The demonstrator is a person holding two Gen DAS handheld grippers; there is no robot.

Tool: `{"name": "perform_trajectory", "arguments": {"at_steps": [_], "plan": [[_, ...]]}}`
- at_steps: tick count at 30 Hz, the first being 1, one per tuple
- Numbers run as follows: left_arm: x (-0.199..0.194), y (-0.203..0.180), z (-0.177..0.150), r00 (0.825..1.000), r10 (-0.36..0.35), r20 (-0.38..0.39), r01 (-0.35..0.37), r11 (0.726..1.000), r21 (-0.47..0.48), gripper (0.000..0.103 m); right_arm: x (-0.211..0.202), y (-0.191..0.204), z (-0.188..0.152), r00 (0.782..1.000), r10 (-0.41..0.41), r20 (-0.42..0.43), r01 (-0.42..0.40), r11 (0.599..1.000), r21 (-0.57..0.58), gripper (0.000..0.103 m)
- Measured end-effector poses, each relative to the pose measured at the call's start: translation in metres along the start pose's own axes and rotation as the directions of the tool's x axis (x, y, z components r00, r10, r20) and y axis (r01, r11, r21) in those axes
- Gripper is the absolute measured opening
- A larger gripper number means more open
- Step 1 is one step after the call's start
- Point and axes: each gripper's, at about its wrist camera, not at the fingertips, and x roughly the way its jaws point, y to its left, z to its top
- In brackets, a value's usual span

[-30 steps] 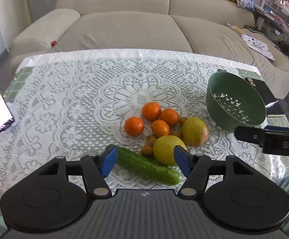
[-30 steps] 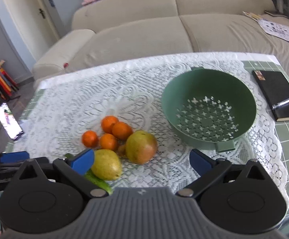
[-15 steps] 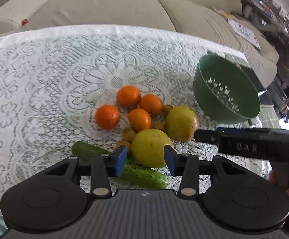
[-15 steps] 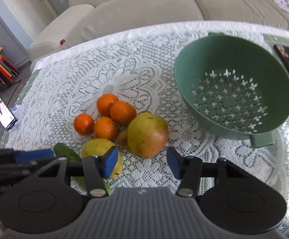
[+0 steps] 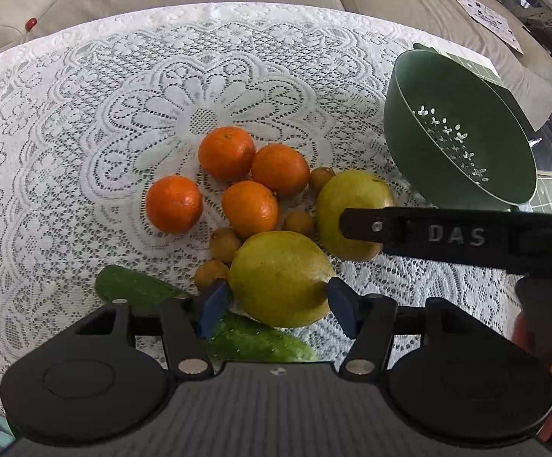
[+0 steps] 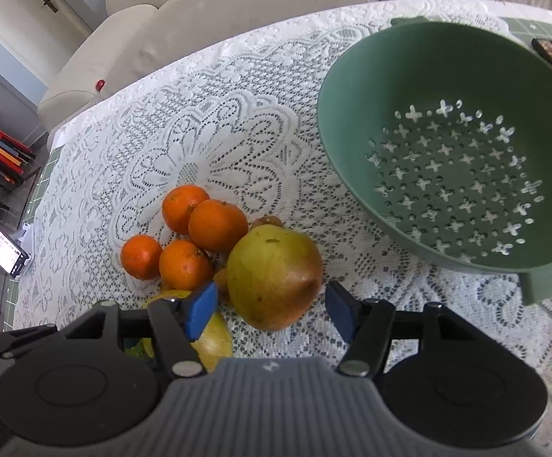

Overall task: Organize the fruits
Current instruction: 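Grasp the yellow pear with the left tool while the right tool grasps the red-green pear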

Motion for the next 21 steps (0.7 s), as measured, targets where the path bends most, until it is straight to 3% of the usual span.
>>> {"name": "perform_trajectory", "arguments": {"at_steps": [14, 21], "plan": [[0.02, -0.011, 0.009, 1.0, 0.001, 0.008, -0.001, 1.0, -0.02, 0.082, 0.026, -0.011, 0.004, 0.999, 0.038, -0.033, -0.035, 0.997, 0.072, 0.063], [0.027, -0.011, 0.012, 1.0, -0.002, 0.02, 0.003, 0.999, -0.034, 0.081, 0.029, -0.011, 0.005, 0.998, 0.049, -0.036, -0.046, 0.996, 0.076, 0.061]]}}
